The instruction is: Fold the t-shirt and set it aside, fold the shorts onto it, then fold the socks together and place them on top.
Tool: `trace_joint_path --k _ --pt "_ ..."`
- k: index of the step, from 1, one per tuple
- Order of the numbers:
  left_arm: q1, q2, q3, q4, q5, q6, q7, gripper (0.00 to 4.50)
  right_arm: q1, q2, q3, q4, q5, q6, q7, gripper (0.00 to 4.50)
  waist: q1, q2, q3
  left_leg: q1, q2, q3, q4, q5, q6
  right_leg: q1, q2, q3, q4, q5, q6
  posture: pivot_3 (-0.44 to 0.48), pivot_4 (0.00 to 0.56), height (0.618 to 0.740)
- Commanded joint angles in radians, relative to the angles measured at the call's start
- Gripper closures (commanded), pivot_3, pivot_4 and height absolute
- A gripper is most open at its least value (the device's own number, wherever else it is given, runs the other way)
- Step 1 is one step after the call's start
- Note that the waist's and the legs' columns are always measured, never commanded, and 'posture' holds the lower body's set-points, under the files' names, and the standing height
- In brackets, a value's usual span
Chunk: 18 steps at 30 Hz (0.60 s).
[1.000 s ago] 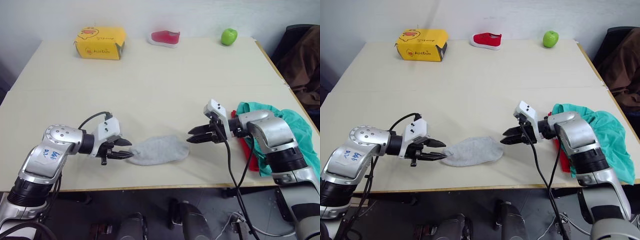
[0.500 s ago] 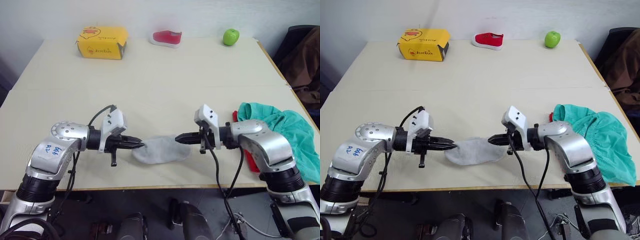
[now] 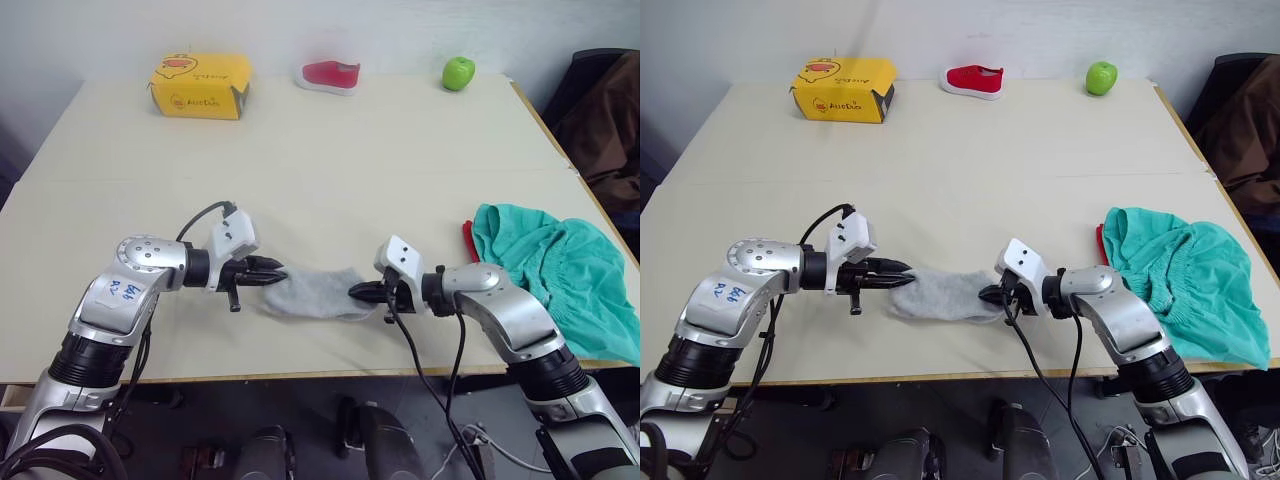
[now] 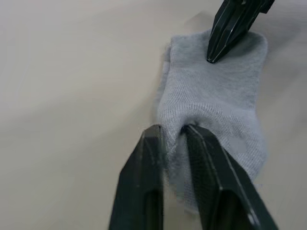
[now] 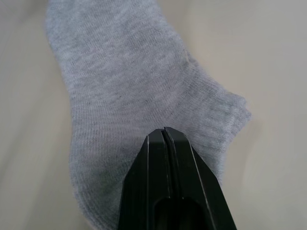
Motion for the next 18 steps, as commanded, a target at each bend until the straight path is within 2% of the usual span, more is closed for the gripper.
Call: trace_joint_path --k 1,2,6,8,12,17,18 --pt "-0.003 0.028 0.03 -0.043 -0.027 0.014 -0.016 2.31 0.004 -0.002 -0.014 -0.009 0.004 -0.017 0.003 4.5 0.0 0.0 0.0 0.0 0.0 0.0 0.0 0.0 0.0 0.0 0.0 0.0 0.0 0.0 0.0 0.0 0.15 0.74" --pt "-0.008 0.032 0.04 -0.04 -0.034 0.017 -0.019 2.0 0.007 -0.002 -0.013 -0.01 0.004 -0.017 0.003 4.5 0.0 0.0 0.0 0.0 0.0 0.0 0.0 0.0 0.0 0.0 0.0 0.0 0.0 0.0 0.0 0.0 0.15 0.74" --pt "-0.065 0.009 0.134 -0.055 -0.164 0.093 -0.029 2.0 0.014 -0.003 -0.01 -0.018 0.004 -0.018 0.003 4.5 0.0 0.0 0.0 0.0 0.0 0.0 0.0 0.0 0.0 0.0 0.0 0.0 0.0 0.0 0.0 0.0 0.15 0.74" --pt "-0.084 0.0 0.142 -0.082 -0.212 0.127 -0.032 2.0 0.017 -0.004 -0.008 -0.02 0.002 -0.021 0.003 4.5 0.001 0.0 0.0 0.0 0.0 0.0 0.0 0.0 0.0 0.0 0.0 0.0 0.0 0.0 0.0 0.0 0.15 0.74" --pt "-0.112 -0.045 0.093 -0.105 -0.245 0.175 -0.017 2.85 0.021 -0.004 -0.002 -0.019 -0.002 -0.026 0.002 4.5 0.002 0.0 0.0 0.001 0.0 0.0 0.0 0.0 0.0 0.001 0.0 0.0 0.0 0.0 0.0 0.0 0.15 0.74" --pt "-0.109 -0.082 -0.081 -0.061 -0.143 0.201 0.022 4.43 0.029 -0.009 0.013 -0.023 -0.016 -0.035 0.002 4.5 0.002 0.0 0.0 0.001 0.0 0.0 0.0 0.0 0.0 0.001 0.0 0.0 0.0 0.0 0.0 0.0 0.15 0.74" --pt "-0.102 -0.086 -0.125 -0.038 -0.107 0.205 0.04 4.47 0.032 -0.013 0.018 -0.025 -0.023 -0.041 0.003 4.5 0.001 0.0 0.0 0.001 0.0 0.0 0.0 0.0 0.0 0.001 0.0 0.0 0.0 0.0 0.0 0.0 0.15 0.74"
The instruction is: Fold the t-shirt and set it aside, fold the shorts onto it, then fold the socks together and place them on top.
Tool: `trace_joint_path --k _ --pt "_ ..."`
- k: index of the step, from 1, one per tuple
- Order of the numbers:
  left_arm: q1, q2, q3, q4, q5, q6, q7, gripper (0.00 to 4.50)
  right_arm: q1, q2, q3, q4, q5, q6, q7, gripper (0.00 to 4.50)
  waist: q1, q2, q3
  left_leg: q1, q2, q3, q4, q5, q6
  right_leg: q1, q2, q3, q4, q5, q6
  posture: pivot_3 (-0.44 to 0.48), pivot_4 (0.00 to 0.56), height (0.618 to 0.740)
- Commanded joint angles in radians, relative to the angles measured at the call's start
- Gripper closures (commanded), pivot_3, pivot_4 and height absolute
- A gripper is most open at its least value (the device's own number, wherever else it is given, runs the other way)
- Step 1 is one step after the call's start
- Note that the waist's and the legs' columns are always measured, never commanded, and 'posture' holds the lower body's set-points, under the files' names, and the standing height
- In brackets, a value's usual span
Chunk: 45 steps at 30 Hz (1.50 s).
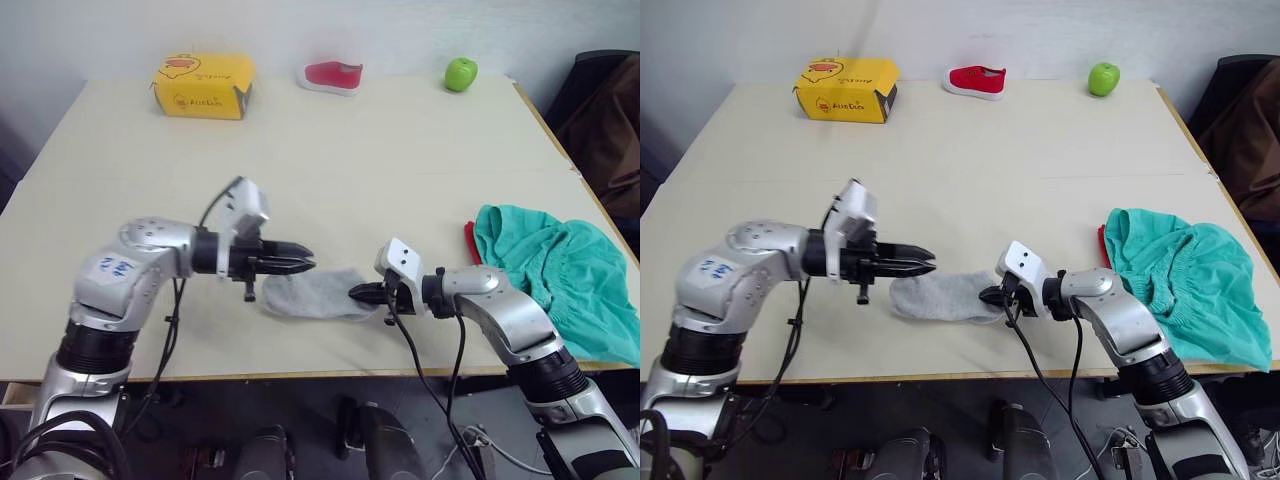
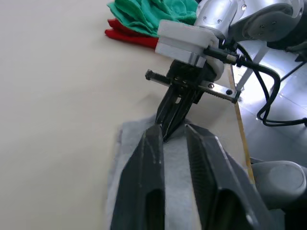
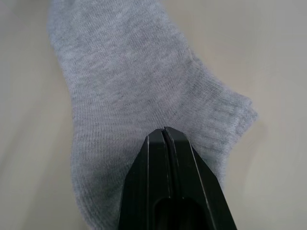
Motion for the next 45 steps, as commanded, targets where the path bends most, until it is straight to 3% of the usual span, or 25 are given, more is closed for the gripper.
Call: trace_joint_path --k 1,5,8,11,17,22,27,32,34,37,41,45 --pt "0.011 -0.01 -0.124 0.052 0.095 0.012 0.042 4.47 0.019 -0.017 0.018 -0.028 -0.024 -0.023 0.003 4.5 0.0 0.0 0.0 0.0 0.0 0.0 0.0 0.0 0.0 0.0 0.0 0.0 0.0 0.0 0.0 0.0 0.15 0.74" --pt "0.029 -0.013 -0.175 0.136 0.176 0.001 0.094 4.47 0.033 -0.029 0.018 -0.031 -0.038 -0.035 0.006 4.5 -0.001 0.0 0.0 0.0 0.0 0.0 0.0 0.0 0.0 0.0 0.0 0.001 0.0 0.0 0.0 0.0 0.15 0.74" --pt "0.06 0.049 -0.192 0.169 0.256 -0.056 0.113 4.47 0.043 -0.048 0.023 -0.03 -0.058 -0.049 0.008 4.5 -0.001 0.0 0.0 0.001 0.0 0.0 0.0 0.0 0.0 0.0 0.0 0.001 0.0 0.0 0.0 0.0 0.15 0.74" --pt "0.094 0.103 -0.149 0.153 0.246 -0.05 0.104 4.47 0.055 -0.056 0.024 -0.03 -0.066 -0.053 0.008 4.5 -0.005 0.0 -0.001 0.003 0.001 0.001 -0.001 0.0 0.0 0.002 0.0 0.001 0.0 0.0 0.0 0.0 0.15 0.74" --pt "0.142 0.179 0.037 0.072 0.124 0.025 0.071 4.47 0.09 -0.067 0.017 -0.048 -0.067 -0.064 0.006 4.5 -0.005 0.0 -0.001 0.019 0.002 0.002 -0.011 -0.001 -0.002 0.018 0.0 0.003 -0.007 -0.003 -0.001 0.0 0.15 0.74" --pt "0.062 0.105 0.149 -0.034 -0.075 0.169 0.055 4.47 0.097 -0.064 0.009 -0.065 -0.062 -0.054 0.004 4.5 0.011 -0.001 -0.001 0.019 0.002 0.0 -0.012 -0.001 -0.002 0.015 0.0 0.001 -0.004 -0.004 -0.002 0.0 0.15 0.74" --pt "0.006 0.012 0.025 -0.024 -0.01 0.163 0.128 4.47 0.084 -0.054 0.014 -0.067 -0.064 -0.047 0.003 4.5 0.018 -0.002 -0.001 0.018 0.0 0.0 -0.012 -0.001 -0.002 0.016 0.0 0.001 -0.005 -0.003 0.0 0.0 0.15 0.74" --pt "0.013 -0.03 -0.125 0.12 0.143 0.104 0.209 4.47 0.078 -0.049 0.02 -0.068 -0.066 -0.045 0.001 4.5 0.016 -0.002 -0.001 0.018 0.001 0.002 -0.014 -0.001 -0.002 0.017 0.001 0.002 -0.005 -0.003 0.0 0.0 0.15 0.74" --pt "0.022 -0.032 -0.142 0.157 0.171 0.086 0.221 4.47 0.08 -0.049 0.022 -0.069 -0.068 -0.047 0.0 4.5 0.015 -0.002 -0.001 0.018 0.001 0.002 -0.014 0.0 -0.002 0.016 0.001 0.002 -0.005 -0.003 0.0 0.0 0.15 0.74" --pt "0.079 0.04 -0.143 0.156 0.219 0.035 0.22 4.47 0.09 -0.051 0.027 -0.073 -0.072 -0.051 -0.002 4.5 0.012 -0.002 -0.002 0.018 0.001 0.002 -0.014 0.0 -0.002 0.017 0.001 0.002 -0.005 -0.003 -0.001 0.0 0.15 0.74" --pt "0.149 0.072 0.031 0.091 0.128 0.056 0.226 4.47 0.109 -0.054 0.03 -0.073 -0.074 -0.059 -0.005 4.5 -0.006 -0.001 -0.002 0.02 0.002 0.003 -0.015 -0.001 -0.003 0.017 0.0 0.003 -0.006 -0.004 -0.002 0.0 0.15 0.74" --pt "0.195 0.067 0.253 -0.036 -0.04 0.208 0.232 3.58 0.12 -0.059 0.04 -0.063 -0.09 -0.084 -0.003 4.5 -0.004 -0.002 -0.002 0.021 0.003 0.003 -0.016 0.0 -0.004 0.016 0.001 0.003 -0.006 -0.005 -0.003 0.0 0.15 0.74"
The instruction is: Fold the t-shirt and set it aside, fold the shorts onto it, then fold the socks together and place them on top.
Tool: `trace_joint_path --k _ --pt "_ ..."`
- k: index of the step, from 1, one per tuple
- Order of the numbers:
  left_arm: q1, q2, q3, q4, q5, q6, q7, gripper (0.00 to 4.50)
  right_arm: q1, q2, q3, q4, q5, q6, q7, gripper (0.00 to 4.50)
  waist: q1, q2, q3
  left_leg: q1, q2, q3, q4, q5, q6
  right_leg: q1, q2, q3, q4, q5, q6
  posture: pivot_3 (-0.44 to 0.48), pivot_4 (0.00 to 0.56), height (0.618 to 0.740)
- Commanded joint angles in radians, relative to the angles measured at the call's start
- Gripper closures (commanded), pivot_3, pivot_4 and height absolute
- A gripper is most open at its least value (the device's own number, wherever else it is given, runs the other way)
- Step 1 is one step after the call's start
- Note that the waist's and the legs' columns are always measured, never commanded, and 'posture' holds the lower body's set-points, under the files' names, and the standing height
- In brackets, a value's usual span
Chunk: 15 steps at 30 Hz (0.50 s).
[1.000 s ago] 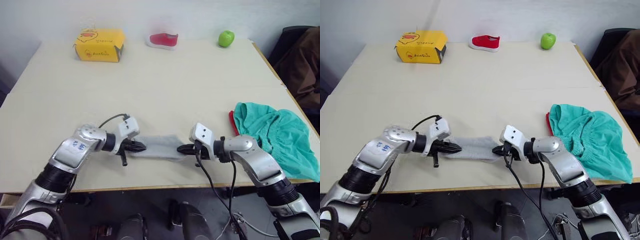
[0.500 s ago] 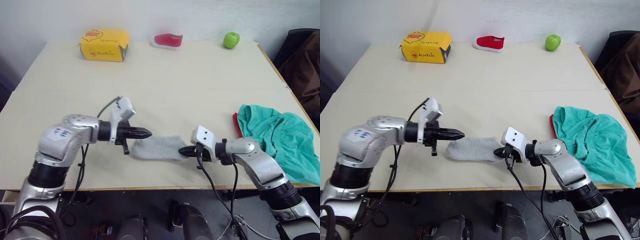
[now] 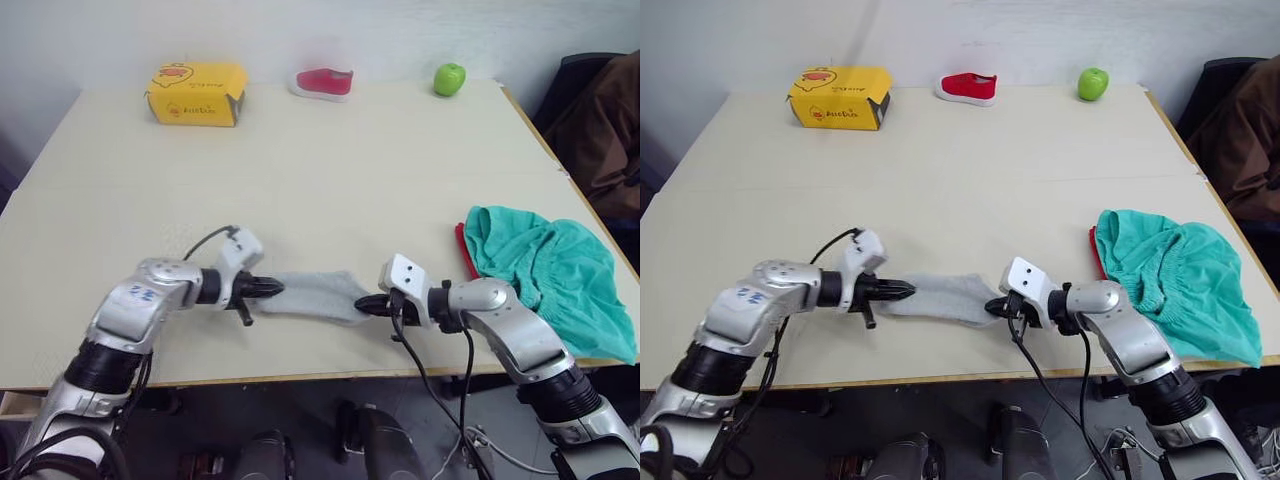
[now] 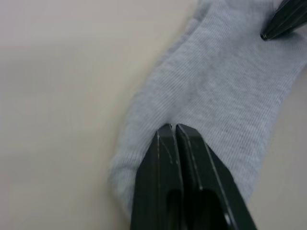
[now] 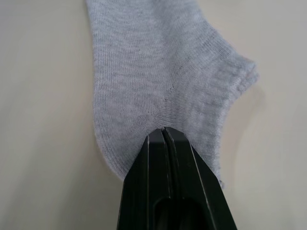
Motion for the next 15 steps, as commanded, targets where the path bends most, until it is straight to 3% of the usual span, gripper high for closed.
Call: trace_joint_path --k 1,6,11,15 --pt "0.036 0.03 0.195 -0.134 -0.144 0.145 0.005 3.32 0.027 -0.009 0.029 0.014 -0.026 -0.004 0.0 4.5 0.002 0.0 0.0 0.0 0.0 0.0 0.0 0.0 0.0 0.0 0.0 0.0 0.0 0.0 0.0 0.0 0.15 0.74" --pt "0.175 0.03 0.38 -0.282 -0.281 0.367 0.065 1.65 0.023 0.01 0.029 0.02 -0.023 -0.01 -0.003 4.5 0.003 0.0 0.0 0.004 -0.001 -0.001 -0.001 0.0 0.0 0.001 -0.001 0.0 0.0 0.0 0.0 0.0 0.15 0.74" --pt "0.209 -0.163 0.543 -0.34 -0.35 0.617 0.207 0.08 0.02 0.019 0.031 0.023 -0.024 -0.011 -0.005 4.5 0.005 -0.002 -0.001 0.005 -0.001 -0.001 -0.001 -0.001 0.0 0.001 0.0 0.0 -0.001 0.0 0.0 0.0 0.15 0.74" --pt "0.207 -0.312 0.551 -0.312 -0.32 0.667 0.337 0.03 0.016 0.022 0.032 0.023 -0.024 -0.011 -0.003 4.5 0.007 -0.003 -0.002 0.006 -0.001 -0.001 -0.002 -0.001 -0.001 0.002 -0.001 0.001 -0.001 0.0 0.0 0.0 0.15 0.74"
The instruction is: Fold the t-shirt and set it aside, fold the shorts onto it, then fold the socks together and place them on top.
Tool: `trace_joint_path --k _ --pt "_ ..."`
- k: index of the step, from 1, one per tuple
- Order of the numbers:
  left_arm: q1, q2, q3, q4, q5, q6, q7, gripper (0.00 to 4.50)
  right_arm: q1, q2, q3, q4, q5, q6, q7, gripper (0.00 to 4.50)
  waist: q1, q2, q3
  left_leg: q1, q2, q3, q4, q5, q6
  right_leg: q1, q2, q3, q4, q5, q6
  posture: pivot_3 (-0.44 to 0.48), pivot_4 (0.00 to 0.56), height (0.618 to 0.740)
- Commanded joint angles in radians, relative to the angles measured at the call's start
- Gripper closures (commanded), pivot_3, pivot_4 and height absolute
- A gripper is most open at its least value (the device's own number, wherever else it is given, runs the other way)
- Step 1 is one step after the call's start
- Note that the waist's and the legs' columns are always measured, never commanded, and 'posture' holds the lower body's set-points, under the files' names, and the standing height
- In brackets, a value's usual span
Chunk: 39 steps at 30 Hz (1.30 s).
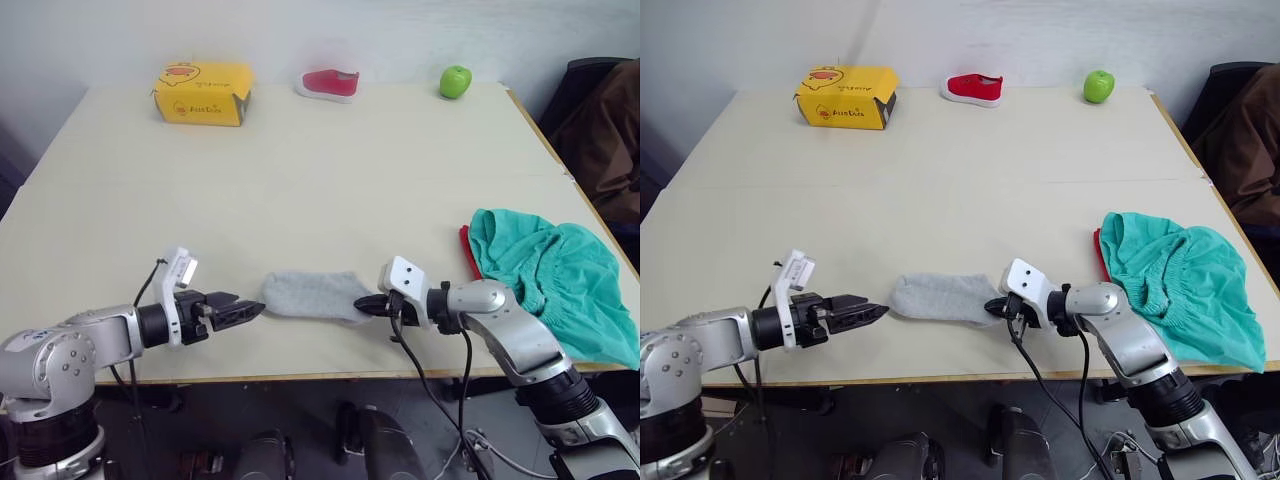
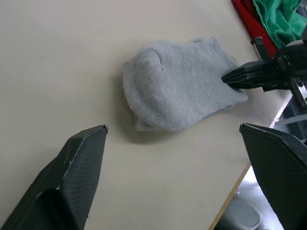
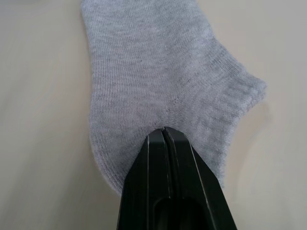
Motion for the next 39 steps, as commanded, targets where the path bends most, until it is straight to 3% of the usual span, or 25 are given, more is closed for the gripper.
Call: trace_joint_path --k 1,11,16,19,23,34,39 --pt "0.005 -0.092 0.019 0.021 -0.006 0.029 0.112 0.03 0.012 0.007 0.03 0.011 -0.01 0.011 0.004 4.5 0.0 0.0 0.0 0.0 0.0 0.0 0.0 0.0 0.0 0.0 0.0 0.0 0.0 0.0 0.0 0.0 0.15 0.74" --pt "-0.044 -0.234 0.094 0.184 -0.191 0.029 0.364 0.03 0.018 0.006 0.016 0.002 -0.014 0.017 -0.004 4.5 0.011 0.001 -0.002 0.008 0.0 -0.001 -0.003 -0.004 -0.003 0.012 0.0 0.0 -0.003 -0.002 0.002 0.0 0.15 0.74" --pt "-0.154 -0.358 0.131 0.237 -0.171 0.029 0.469 0.03 0.023 0.016 0.019 -0.005 -0.017 0.02 -0.012 4.5 0.027 0.001 -0.002 0.007 -0.001 -0.003 -0.003 -0.004 -0.003 0.013 0.0 0.0 -0.003 -0.002 0.003 0.0 0.15 0.74" --pt "-0.211 -0.383 0.14 0.254 -0.152 0.027 0.487 0.03 0.024 0.018 0.018 -0.005 -0.018 0.02 -0.014 4.5 0.024 0.0 -0.002 0.007 -0.001 -0.003 -0.003 -0.004 -0.002 0.013 0.0 0.0 -0.004 -0.002 0.003 0.0 0.15 0.74" --pt "-0.236 -0.375 0.122 0.259 -0.144 -0.012 0.472 0.9 0.031 0.015 0.013 -0.004 -0.021 0.017 -0.016 4.5 0.02 0.0 -0.002 0.007 0.0 -0.002 -0.006 -0.003 -0.002 0.013 0.001 0.0 -0.006 -0.002 0.003 0.0 0.15 0.74" --pt "-0.288 -0.282 -0.008 0.161 -0.159 -0.057 0.412 4.47 0.038 0.011 0.004 -0.002 -0.022 0.018 -0.022 4.5 0.021 0.0 -0.002 0.007 0.0 -0.003 -0.007 -0.006 -0.006 0.013 0.002 -0.001 -0.008 -0.002 0.004 0.0 0.15 0.74" --pt "-0.321 -0.19 -0.175 0.133 -0.169 -0.061 0.294 4.47 0.033 0.011 0.008 0.01 -0.026 0.013 -0.018 4.5 0.021 0.0 -0.002 0.007 0.0 -0.003 -0.007 -0.006 -0.006 0.013 0.002 -0.001 -0.008 -0.002 0.004 0.0 0.15 0.74"
